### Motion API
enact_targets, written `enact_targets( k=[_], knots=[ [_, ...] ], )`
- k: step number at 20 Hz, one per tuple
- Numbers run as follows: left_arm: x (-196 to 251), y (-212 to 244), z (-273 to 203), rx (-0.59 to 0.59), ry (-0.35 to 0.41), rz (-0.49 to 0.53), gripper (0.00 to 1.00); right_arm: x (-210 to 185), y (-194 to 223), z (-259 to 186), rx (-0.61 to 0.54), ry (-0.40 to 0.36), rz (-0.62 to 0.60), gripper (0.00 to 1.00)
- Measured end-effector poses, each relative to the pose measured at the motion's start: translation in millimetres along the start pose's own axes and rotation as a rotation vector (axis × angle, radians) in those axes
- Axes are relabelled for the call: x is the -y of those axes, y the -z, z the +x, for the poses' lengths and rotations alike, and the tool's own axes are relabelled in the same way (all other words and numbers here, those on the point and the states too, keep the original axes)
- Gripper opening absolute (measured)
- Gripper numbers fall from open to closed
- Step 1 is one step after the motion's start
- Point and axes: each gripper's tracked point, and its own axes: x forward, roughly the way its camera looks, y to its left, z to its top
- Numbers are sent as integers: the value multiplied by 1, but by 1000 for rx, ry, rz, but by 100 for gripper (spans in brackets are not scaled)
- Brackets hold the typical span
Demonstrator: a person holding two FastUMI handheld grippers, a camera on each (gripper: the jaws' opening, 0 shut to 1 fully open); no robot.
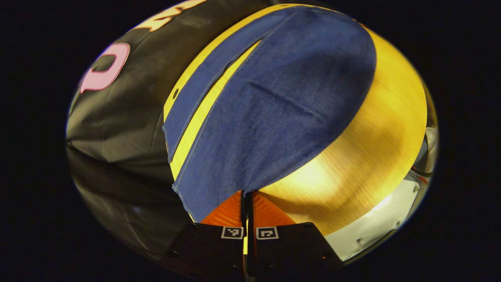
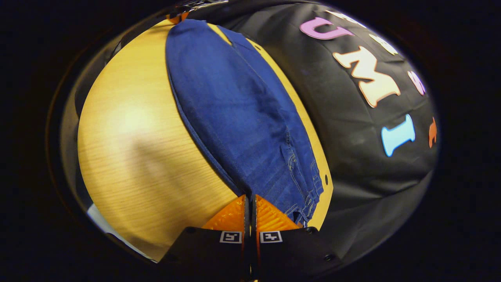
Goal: Grasp the waist and the cuffs of the jeans and fold them to make the two legs overlap; first hold the waist and fold one-third of the jeans toward the cuffs, then hold the cuffs and fold the remaining one-third in the same direction to finish folding.
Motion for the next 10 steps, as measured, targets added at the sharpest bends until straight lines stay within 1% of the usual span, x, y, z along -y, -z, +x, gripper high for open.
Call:
enact_targets(
  k=[3,5,7,9,10],
  knots=[
    [-16,-15,-12,35,-41,-70,0,23,-14,-11,8,63,48,3],
    [-39,-29,-19,64,-79,-81,0,43,-30,-15,26,109,118,3],
    [-62,-40,-23,84,-94,-92,0,68,-45,-13,35,162,200,3],
    [-86,-55,-21,102,-97,-87,0,92,-63,-11,50,227,279,2],
    [-97,-61,-22,105,-102,-77,0,104,-73,-8,54,255,312,3]
  ],
)
